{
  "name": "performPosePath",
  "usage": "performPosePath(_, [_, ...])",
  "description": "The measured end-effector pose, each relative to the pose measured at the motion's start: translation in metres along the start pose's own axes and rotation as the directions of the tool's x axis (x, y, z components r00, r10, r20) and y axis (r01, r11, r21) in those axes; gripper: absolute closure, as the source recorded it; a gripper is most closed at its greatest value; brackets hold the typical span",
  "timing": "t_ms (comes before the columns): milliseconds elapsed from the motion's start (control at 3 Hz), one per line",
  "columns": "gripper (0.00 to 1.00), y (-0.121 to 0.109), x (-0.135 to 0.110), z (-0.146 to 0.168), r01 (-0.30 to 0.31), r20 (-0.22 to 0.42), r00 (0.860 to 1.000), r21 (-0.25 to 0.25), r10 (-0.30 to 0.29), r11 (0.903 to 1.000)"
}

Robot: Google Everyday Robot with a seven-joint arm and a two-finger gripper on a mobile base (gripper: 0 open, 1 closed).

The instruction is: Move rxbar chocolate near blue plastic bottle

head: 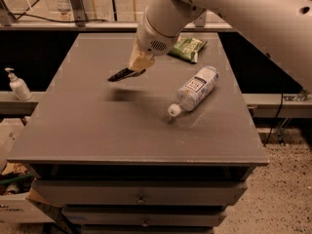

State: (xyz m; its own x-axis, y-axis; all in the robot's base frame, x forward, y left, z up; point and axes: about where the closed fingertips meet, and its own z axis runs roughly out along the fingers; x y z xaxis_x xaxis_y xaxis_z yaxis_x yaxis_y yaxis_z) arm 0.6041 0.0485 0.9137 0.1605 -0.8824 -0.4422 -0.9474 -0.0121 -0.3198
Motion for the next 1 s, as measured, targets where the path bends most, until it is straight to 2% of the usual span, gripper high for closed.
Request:
performPosePath(333, [1.0, -0.005, 0.027, -0.036, -0.04, -0.007, 0.999, 0.065, 0.04, 0.9971])
performPosePath(667, [1.0, -0.004, 0.061, -0.067, -0.097, -0.022, 0.995, 0.122, 0.1, 0.9878])
performPosePath(1000, [1.0, 0.008, 0.102, -0.093, -0.164, -0.047, 0.984, 0.163, 0.174, 0.9729])
